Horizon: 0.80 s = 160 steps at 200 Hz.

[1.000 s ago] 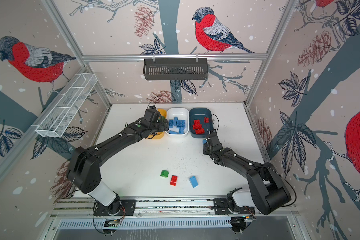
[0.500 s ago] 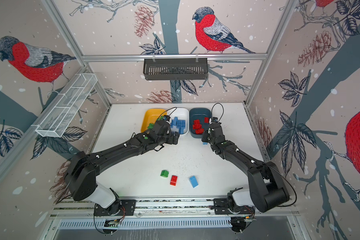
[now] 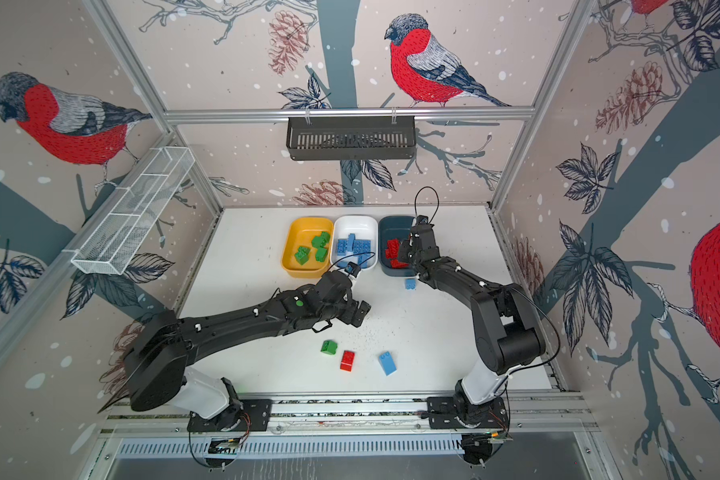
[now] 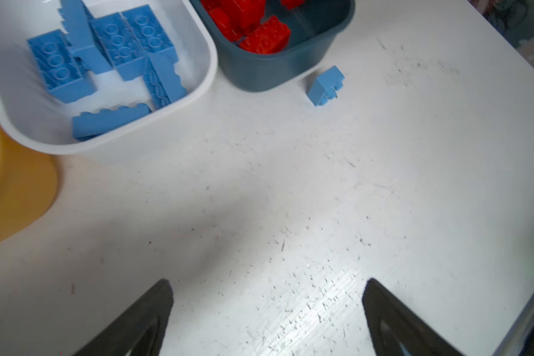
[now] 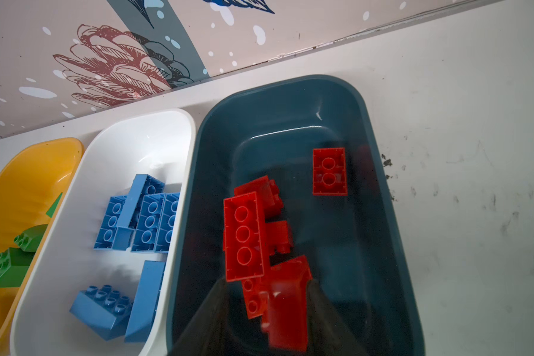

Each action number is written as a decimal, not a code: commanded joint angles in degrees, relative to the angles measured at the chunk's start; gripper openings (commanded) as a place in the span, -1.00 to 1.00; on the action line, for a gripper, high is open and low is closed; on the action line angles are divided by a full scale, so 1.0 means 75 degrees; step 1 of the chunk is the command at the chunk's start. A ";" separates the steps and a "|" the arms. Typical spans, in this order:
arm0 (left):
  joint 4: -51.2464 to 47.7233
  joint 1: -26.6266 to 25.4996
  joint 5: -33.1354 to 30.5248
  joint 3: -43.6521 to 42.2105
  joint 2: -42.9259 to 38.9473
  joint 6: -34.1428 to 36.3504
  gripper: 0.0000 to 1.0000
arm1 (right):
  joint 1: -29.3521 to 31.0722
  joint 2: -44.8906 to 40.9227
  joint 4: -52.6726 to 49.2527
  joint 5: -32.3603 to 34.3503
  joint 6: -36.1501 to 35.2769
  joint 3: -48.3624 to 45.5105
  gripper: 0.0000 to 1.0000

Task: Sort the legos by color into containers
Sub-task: 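Drop the red brick into the teal tub while left reaches to light blue brick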

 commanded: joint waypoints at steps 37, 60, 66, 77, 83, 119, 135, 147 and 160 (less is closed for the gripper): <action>0.0533 -0.0870 0.1024 -0.0079 0.0109 0.1619 0.93 | 0.0024 -0.1526 -0.0169 -0.0040 0.0058 -0.0590 0.57; 0.0072 -0.1356 0.1249 0.0257 0.0605 0.2088 0.91 | -0.0016 -0.2375 -0.0181 0.0034 0.0114 -0.1086 0.81; -0.0096 -0.1497 0.1311 0.0273 0.0760 0.2220 0.90 | -0.0028 -0.2590 -0.0197 0.0092 0.0130 -0.1202 1.00; -0.0359 -0.1743 0.1347 0.0547 0.1009 0.2494 0.87 | -0.0033 -0.2962 -0.0259 0.0221 0.0197 -0.1401 0.99; -0.0449 -0.1869 0.1290 0.0591 0.1113 0.2704 0.86 | -0.0055 -0.3194 -0.0287 0.0292 0.0229 -0.1511 0.99; 0.0124 -0.2078 0.1522 0.0351 0.1053 0.4184 0.84 | -0.0229 -0.4114 -0.0251 0.0646 0.0289 -0.2203 0.99; 0.0440 -0.2207 0.1406 0.0031 0.1017 0.5048 0.84 | -0.0340 -0.4327 -0.0291 0.0687 0.0313 -0.2400 0.99; 0.0467 -0.2229 0.1152 0.0031 0.1117 0.5543 0.83 | -0.0434 -0.4451 -0.0309 0.0636 0.0324 -0.2511 0.99; 0.0322 -0.2229 0.0797 0.0167 0.1353 0.5979 0.82 | -0.0499 -0.4554 -0.0321 0.0560 0.0314 -0.2594 0.99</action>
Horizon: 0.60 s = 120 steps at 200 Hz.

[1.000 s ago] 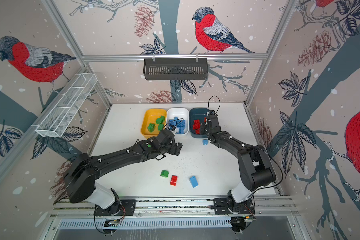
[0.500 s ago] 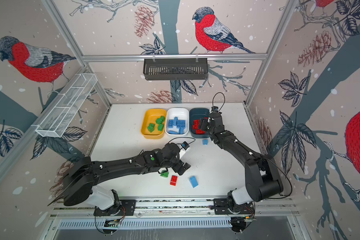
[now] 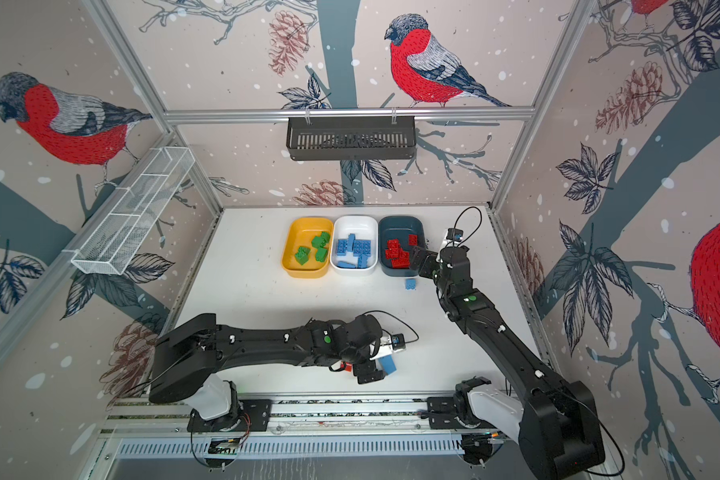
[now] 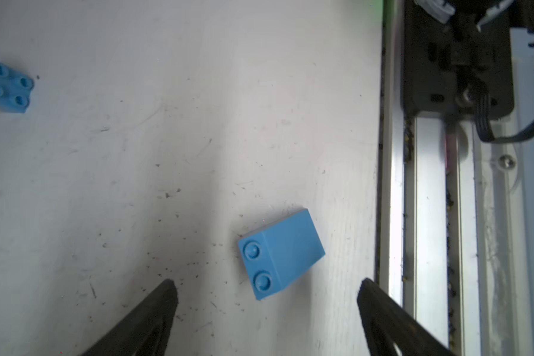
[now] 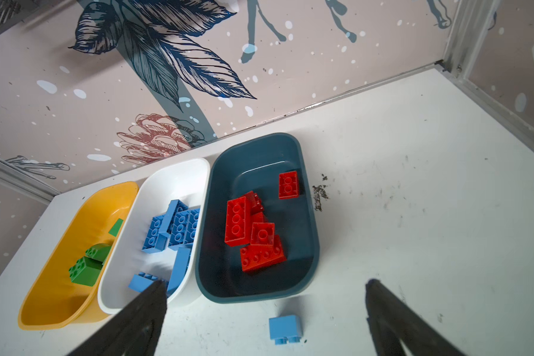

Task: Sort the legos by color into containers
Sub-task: 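Drop the red brick into the teal tub while left reaches to light blue brick, then close the left gripper on the light blue sloped brick near the robot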

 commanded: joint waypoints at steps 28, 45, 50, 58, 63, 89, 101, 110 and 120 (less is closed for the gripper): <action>-0.0511 -0.0011 -0.0760 0.0735 0.0951 0.2095 0.78 | -0.0198 -0.0287 0.0041 -0.0001 0.0074 -0.0293 0.99; -0.0766 -0.0019 -0.0711 0.1025 0.1263 0.2347 0.74 | -0.0245 -0.0308 0.0060 -0.0045 0.0077 -0.0375 0.99; -0.0815 -0.0018 -0.0682 0.1100 0.1330 0.2407 0.73 | -0.0264 -0.0303 0.0056 -0.0054 0.0078 -0.0395 0.99; -0.0859 -0.0023 -0.0635 0.1206 0.1464 0.2486 0.69 | -0.0288 -0.0303 0.0055 -0.0078 0.0073 -0.0430 0.99; -0.0872 -0.0020 -0.0605 0.1265 0.1536 0.2516 0.68 | -0.0305 -0.0302 0.0065 -0.0088 0.0073 -0.0454 0.99; -0.1275 -0.0024 -0.0250 0.1679 0.2012 0.2577 0.55 | -0.0406 -0.0327 0.0067 -0.0149 0.0068 -0.0531 0.99; -0.1463 -0.0023 -0.0239 0.1820 0.2230 0.2580 0.46 | -0.0455 -0.0335 0.0062 -0.0171 0.0051 -0.0542 0.99; -0.1511 -0.0013 -0.0255 0.1847 0.2326 0.2583 0.40 | -0.0498 -0.0350 0.0057 -0.0190 0.0053 -0.0554 0.99; -0.1477 -0.0007 -0.0225 0.1826 0.2348 0.2582 0.30 | -0.0533 -0.0359 0.0067 -0.0208 0.0053 -0.0572 0.99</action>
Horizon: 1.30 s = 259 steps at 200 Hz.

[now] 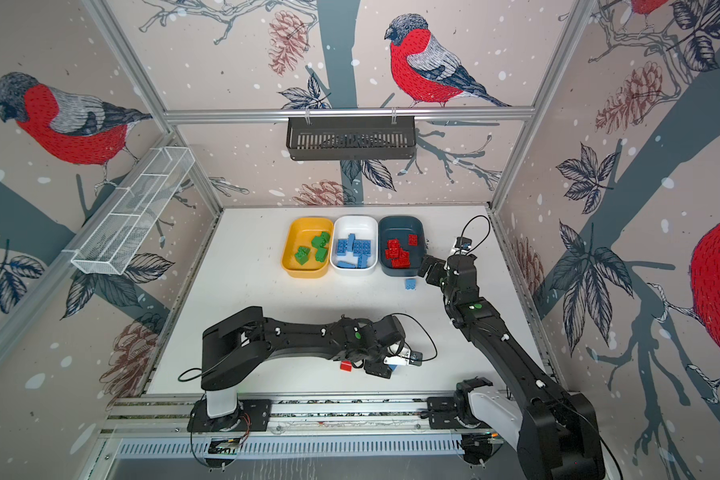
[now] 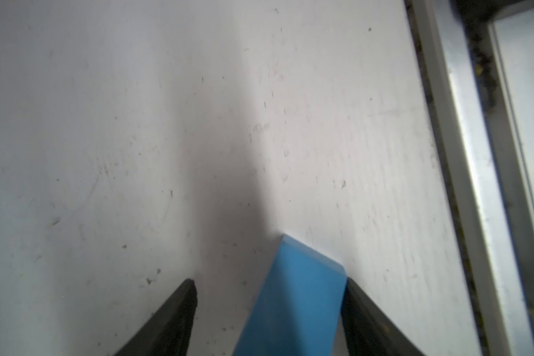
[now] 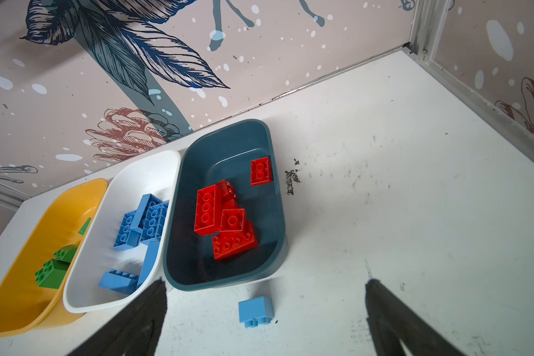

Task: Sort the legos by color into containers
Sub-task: 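Close the left gripper on the light blue sloped brick near the robot, then carry the light blue brick into the white tub while right lowers beside teal tub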

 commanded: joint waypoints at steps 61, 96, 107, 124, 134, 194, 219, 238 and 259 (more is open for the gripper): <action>-0.0464 0.0577 0.0419 -0.0092 -0.0086 -0.0076 -0.14 | -0.0183 -0.0057 0.0073 -0.0181 0.0064 -0.0077 0.99; 0.0056 0.1071 0.0167 -0.0271 -0.0474 -0.0393 -0.54 | -0.0219 -0.0069 -0.0087 -0.0176 0.0097 -0.0102 0.99; 0.0282 0.1320 0.0203 -0.0269 -0.0642 -0.0615 -0.54 | -0.0221 -0.0080 -0.0115 -0.0207 0.0129 -0.0146 0.99; 0.0839 0.1730 0.0132 -0.0265 -0.0949 -0.1062 -0.51 | -0.0223 -0.0081 -0.0132 -0.0346 0.0318 -0.0220 0.99; 0.1350 0.1966 -0.0167 -0.0277 -0.1119 -0.1444 -0.53 | -0.0230 -0.0058 -0.0245 -0.0318 0.0492 -0.0226 0.99; 0.3877 0.3489 -0.1376 -0.0081 -0.1303 -0.4055 -0.56 | -0.0300 -0.0203 -0.0007 -0.0702 0.0596 -0.0950 0.99; 0.4019 0.4076 -0.1450 0.0343 -0.0833 -0.5329 -0.56 | -0.0300 -0.0230 0.0287 -0.1132 0.0580 -0.1296 0.99; 0.3739 0.4305 -0.1914 0.0863 -0.0383 -0.6113 -0.56 | -0.0288 -0.0085 0.0284 -0.1236 0.0709 -0.1413 0.99; 0.2997 0.4368 -0.2247 0.1706 0.0155 -0.6338 -0.55 | -0.0226 -0.0033 0.0964 -0.1940 0.0570 -0.1805 0.99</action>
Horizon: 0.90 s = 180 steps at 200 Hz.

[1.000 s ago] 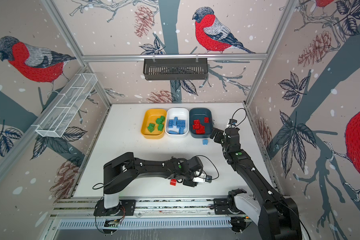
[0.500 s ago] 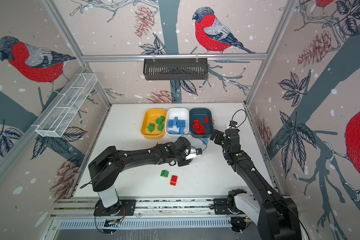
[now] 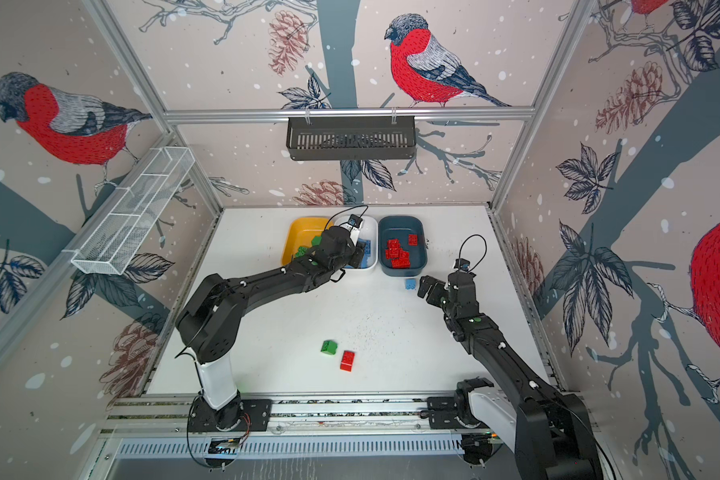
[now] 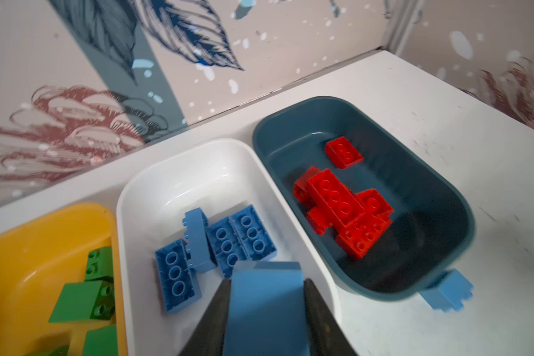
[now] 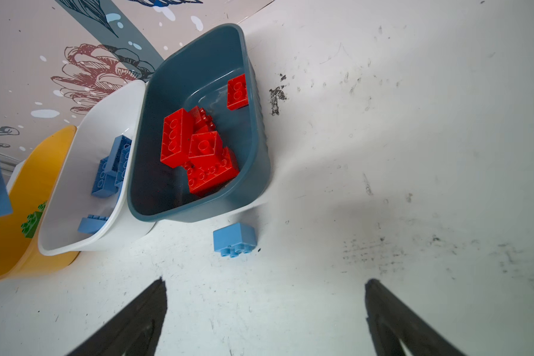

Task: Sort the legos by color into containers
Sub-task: 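Carry the light blue brick into the white tub while right lowers beside teal tub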

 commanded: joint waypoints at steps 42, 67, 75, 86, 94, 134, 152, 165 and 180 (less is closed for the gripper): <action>-0.1794 0.0158 -0.0937 0.2194 0.1402 -0.1350 -0.45 | 0.0403 0.0369 0.1257 -0.0781 -0.0005 -0.0435 1.00; -0.2083 0.0267 -0.1057 0.2723 0.1708 -0.1684 0.00 | 0.0738 0.1138 0.1053 -0.0192 -0.0223 -0.0001 0.95; -0.2193 0.0278 -0.0975 0.2902 0.1743 -0.1741 0.11 | 0.0872 0.1450 0.0906 0.0108 -0.0300 0.0225 0.94; -0.2196 0.0278 -0.0836 0.2965 0.1665 -0.1794 0.33 | 0.1044 0.1948 0.0686 0.0480 -0.0395 0.0564 0.91; -0.2087 0.0281 -0.0669 0.2893 0.1527 -0.1810 0.47 | 0.1151 0.2299 0.0532 0.0628 -0.0508 0.0809 0.89; -0.1434 0.0278 -0.0851 0.1739 0.0339 -0.1985 0.89 | 0.1556 0.3667 0.0064 0.1523 -0.0745 0.1784 0.73; -0.1371 0.0278 -0.1202 0.1215 -0.0237 -0.2086 0.95 | 0.1650 0.4102 -0.0085 0.1719 -0.0835 0.2114 0.61; -0.1399 0.0282 -0.1583 0.0879 -0.0628 -0.2209 0.95 | 0.1727 0.4328 -0.0157 0.1841 -0.0879 0.2281 0.56; -0.1466 0.0291 -0.2001 0.0503 -0.1046 -0.2427 0.95 | 0.1845 0.4563 -0.0283 0.2007 -0.0908 0.2460 0.47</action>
